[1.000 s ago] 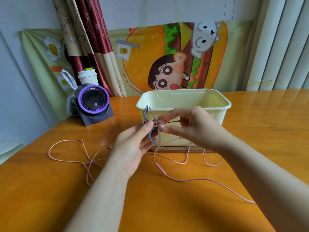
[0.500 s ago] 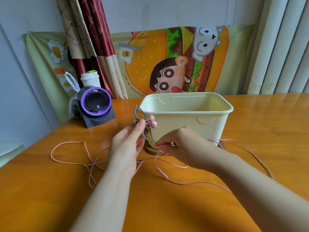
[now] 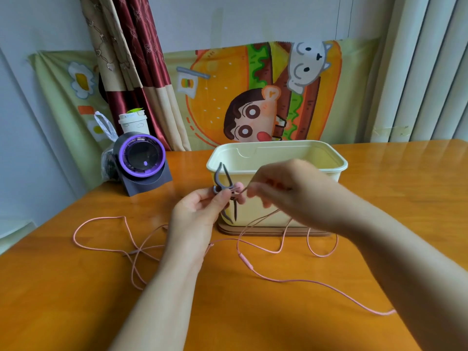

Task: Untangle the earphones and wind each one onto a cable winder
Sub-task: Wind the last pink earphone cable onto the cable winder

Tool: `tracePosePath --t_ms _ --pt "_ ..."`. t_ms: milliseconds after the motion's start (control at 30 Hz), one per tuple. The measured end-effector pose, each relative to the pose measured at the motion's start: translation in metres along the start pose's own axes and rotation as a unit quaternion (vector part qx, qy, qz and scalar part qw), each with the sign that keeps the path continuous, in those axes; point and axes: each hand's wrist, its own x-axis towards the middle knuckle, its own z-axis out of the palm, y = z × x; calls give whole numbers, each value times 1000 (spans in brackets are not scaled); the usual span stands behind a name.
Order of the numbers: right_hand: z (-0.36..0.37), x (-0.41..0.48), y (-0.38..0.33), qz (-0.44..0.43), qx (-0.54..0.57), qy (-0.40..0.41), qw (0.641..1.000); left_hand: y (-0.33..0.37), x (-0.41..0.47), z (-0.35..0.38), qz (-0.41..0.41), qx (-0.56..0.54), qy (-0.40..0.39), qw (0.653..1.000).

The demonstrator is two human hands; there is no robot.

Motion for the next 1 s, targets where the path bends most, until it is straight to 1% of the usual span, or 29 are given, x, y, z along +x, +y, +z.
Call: tracePosePath --t_ms 133,300,433,467,533,633,667,733,800,867,933,1000 --pt "-14 0 8 39 22 64 997 4 -5 8 35 41 -88 995" --pt "-14 2 16 53 55 94 993 4 -6 13 52 52 -173 982" --pt "-10 4 23 80 105 111 985 3 -4 9 59 29 -191 979" --pt "-8 4 25 90 125 110 982 2 -4 9 58 11 -199 978" --pt "0 4 30 107 171 93 975 1 -2 8 50 -60 -226 971" --pt "20 3 35 113 239 53 963 2 2 6 17 -225 -267 937" --pt "27 3 35 112 248 50 961 2 3 7 5 -266 -266 927" --pt "38 3 33 102 238 52 965 5 4 8 -17 -318 -241 917" --pt "44 2 32 83 199 47 975 8 3 8 -38 -353 -200 913" --pt "46 2 31 69 138 38 987 10 1 6 -52 -375 -167 910" --pt "50 0 30 52 75 17 996 10 1 4 -56 -358 -128 923" --pt "57 -2 28 14 7 -12 1000 6 2 3 -64 -316 -74 944"
